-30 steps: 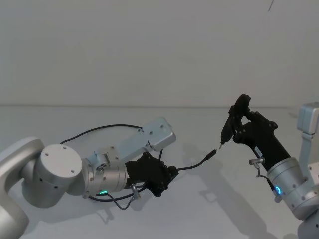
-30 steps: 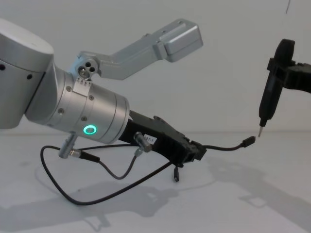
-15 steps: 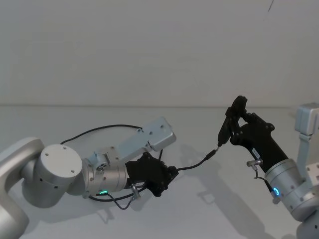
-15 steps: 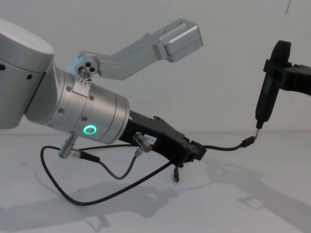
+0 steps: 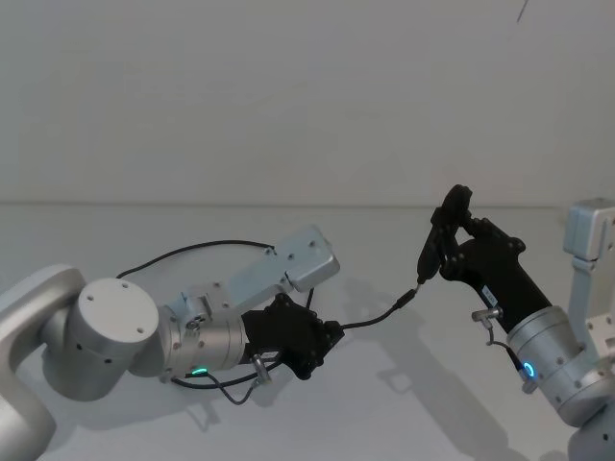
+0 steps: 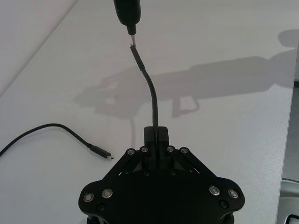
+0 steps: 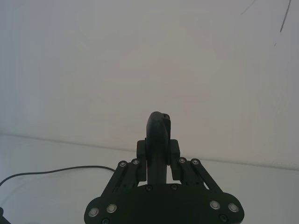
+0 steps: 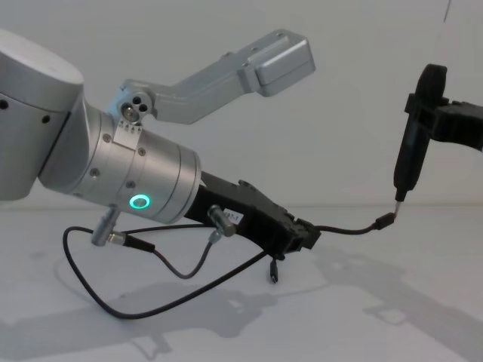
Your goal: Pick up the data cable with the one hand.
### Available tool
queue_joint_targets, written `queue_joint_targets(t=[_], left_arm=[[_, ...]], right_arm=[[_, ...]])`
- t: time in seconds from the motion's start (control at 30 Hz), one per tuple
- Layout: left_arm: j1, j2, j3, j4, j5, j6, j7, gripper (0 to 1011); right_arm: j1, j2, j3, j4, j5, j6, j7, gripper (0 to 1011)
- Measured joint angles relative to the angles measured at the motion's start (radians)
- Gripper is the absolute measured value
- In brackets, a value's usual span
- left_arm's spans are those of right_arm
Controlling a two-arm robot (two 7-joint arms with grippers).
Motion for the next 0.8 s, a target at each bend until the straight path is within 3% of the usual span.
queue_joint_targets(t=[0.8], left_arm=[[0.0,0.0,0.0,0.0,0.0,0.0,0.0,36]], right_arm=[[0.003,-0.003,-0.002,0.006,-0.005,-0.001,-0.003,279]])
